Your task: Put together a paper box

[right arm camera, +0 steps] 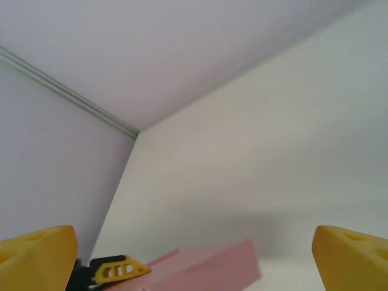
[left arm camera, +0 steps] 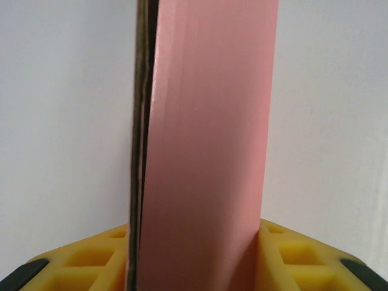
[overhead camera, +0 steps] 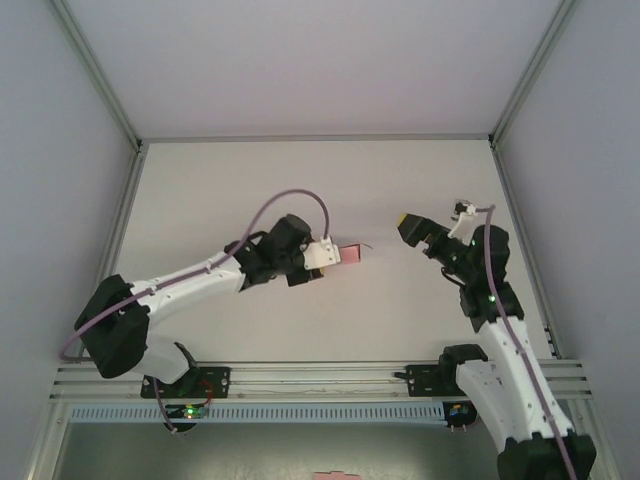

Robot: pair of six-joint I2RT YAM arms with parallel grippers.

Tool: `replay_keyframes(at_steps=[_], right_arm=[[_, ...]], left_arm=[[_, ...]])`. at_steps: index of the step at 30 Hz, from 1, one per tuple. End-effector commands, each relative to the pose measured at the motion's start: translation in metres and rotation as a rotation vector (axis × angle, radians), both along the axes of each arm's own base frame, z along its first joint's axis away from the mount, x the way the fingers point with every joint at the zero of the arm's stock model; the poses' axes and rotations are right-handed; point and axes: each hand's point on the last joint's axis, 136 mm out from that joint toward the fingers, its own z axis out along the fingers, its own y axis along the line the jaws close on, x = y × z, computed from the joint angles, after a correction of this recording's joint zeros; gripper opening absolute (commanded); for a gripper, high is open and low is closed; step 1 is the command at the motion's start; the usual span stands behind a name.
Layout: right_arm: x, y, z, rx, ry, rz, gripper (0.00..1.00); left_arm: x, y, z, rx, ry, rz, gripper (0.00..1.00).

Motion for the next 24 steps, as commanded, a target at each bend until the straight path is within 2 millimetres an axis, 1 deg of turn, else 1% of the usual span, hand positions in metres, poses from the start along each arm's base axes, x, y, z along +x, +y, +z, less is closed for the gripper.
replay_keyframes(at_steps=[1, 2, 4, 6, 7, 10, 13, 17, 18, 19, 20, 21, 22, 23, 24], right_arm=[[-0.002, 0.013, 0.013, -0.133, -0.181, 0.109, 0.98], [-0.007, 0.021, 0.010, -0.158, -0.171, 0.165, 0.98], [-0.017, 0.040, 0.002, -0.255, -0.163, 0.282, 0.93], [-0.020, 0.052, -0.011, -0.324, -0.121, 0.326, 0.90], [-0.021, 0.060, -0.019, -0.374, -0.106, 0.350, 0.89], [-0.021, 0.074, -0.050, -0.522, -0.022, 0.406, 0.80], [-0.023, 0.087, -0.075, -0.572, 0.057, 0.483, 0.72], [-0.019, 0.097, -0.094, -0.620, 0.102, 0.522, 0.62], [-0.017, 0.098, -0.098, -0.637, 0.112, 0.525, 0.62], [-0.015, 0.097, -0.101, -0.653, 0.121, 0.521, 0.58], [-0.014, 0.097, -0.104, -0.664, 0.135, 0.518, 0.51], [-0.015, 0.097, -0.109, -0.674, 0.152, 0.524, 0.48], [-0.016, 0.097, -0.113, -0.686, 0.168, 0.533, 0.44], [-0.018, 0.097, -0.117, -0.697, 0.186, 0.536, 0.38], [-0.020, 0.096, -0.121, -0.715, 0.203, 0.539, 0.35]], left_arm=[[-0.043, 0.012, -0.013, -0.012, 0.364, -0.043, 0.30], [-0.041, 0.014, -0.017, 0.004, 0.378, -0.037, 0.31], [-0.039, 0.015, -0.025, 0.045, 0.410, -0.040, 0.30], [-0.040, 0.014, -0.030, 0.072, 0.446, -0.055, 0.31], [-0.039, 0.014, -0.032, 0.081, 0.459, -0.058, 0.31], [-0.037, 0.012, -0.034, 0.084, 0.469, -0.070, 0.32], [-0.036, 0.010, -0.034, 0.086, 0.477, -0.092, 0.33], [-0.037, 0.009, -0.036, 0.110, 0.503, -0.108, 0.35], [-0.036, 0.009, -0.037, 0.114, 0.505, -0.108, 0.35], [-0.036, 0.008, -0.038, 0.113, 0.512, -0.113, 0.35], [-0.036, 0.007, -0.037, 0.109, 0.512, -0.114, 0.35], [-0.035, 0.007, -0.037, 0.109, 0.510, -0.110, 0.35], [-0.035, 0.006, -0.037, 0.110, 0.511, -0.110, 0.35], [-0.034, 0.006, -0.038, 0.112, 0.510, -0.108, 0.35], [-0.032, 0.006, -0.038, 0.116, 0.510, -0.101, 0.35]])
